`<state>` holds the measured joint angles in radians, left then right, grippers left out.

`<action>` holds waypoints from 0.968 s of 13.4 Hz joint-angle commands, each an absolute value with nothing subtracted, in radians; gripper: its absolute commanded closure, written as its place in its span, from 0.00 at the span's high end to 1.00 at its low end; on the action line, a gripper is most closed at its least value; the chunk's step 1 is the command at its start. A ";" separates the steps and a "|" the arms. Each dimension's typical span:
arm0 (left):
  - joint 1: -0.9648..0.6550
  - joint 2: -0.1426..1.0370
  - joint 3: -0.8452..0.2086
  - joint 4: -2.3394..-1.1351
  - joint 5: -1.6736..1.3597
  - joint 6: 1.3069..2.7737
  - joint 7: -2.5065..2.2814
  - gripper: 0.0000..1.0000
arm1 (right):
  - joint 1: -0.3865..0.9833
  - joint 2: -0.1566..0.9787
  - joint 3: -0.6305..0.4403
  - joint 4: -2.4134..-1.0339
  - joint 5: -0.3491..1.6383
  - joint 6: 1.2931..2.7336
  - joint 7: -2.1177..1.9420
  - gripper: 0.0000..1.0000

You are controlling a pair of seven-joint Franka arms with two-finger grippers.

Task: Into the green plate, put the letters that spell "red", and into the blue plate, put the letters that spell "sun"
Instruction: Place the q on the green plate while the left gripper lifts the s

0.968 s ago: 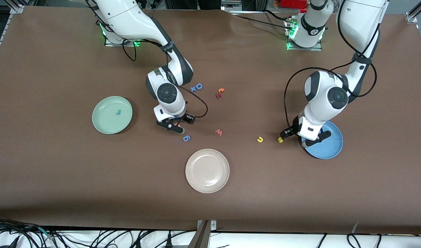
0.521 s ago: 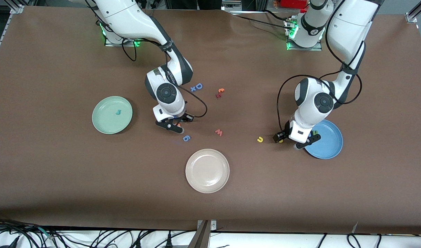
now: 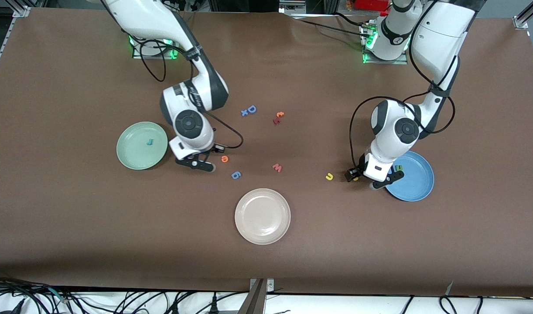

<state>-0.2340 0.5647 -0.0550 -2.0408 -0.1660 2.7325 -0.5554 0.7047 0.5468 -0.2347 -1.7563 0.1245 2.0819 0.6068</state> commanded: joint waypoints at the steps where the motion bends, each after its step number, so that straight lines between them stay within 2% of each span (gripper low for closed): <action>1: -0.256 0.584 -0.040 -2.033 -0.137 2.735 -0.543 0.68 | 0.707 0.502 -0.319 -1.790 0.112 2.001 0.436 0.09; 4: -0.261 0.594 -0.023 -2.034 -0.103 2.737 -0.541 0.66 | 0.706 0.497 -0.431 -1.848 0.121 1.982 0.223 0.09; 6: -0.261 0.592 -0.023 -2.034 -0.103 2.737 -0.540 0.61 | 0.704 0.495 -0.486 -1.888 0.124 2.002 0.123 0.09; 9: -0.261 0.591 -0.012 -2.034 -0.104 2.737 -0.543 0.60 | 0.703 0.489 -0.558 -1.945 0.126 2.029 -0.026 0.10; 11: -0.259 0.589 -0.012 -2.034 -0.104 2.738 -0.543 0.56 | 0.655 0.502 -0.577 -1.997 0.150 2.115 -0.133 0.10; 13: -0.259 0.589 -0.012 -2.034 -0.104 2.738 -0.543 0.55 | 0.640 0.526 -0.575 -2.008 0.170 2.154 -0.175 0.10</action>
<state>-0.2486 0.5759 -0.0289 -2.0413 -0.1221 2.7315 -0.5544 0.6525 0.5234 -0.5770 -1.9800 0.1441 2.1142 -0.1191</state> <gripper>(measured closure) 0.445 0.727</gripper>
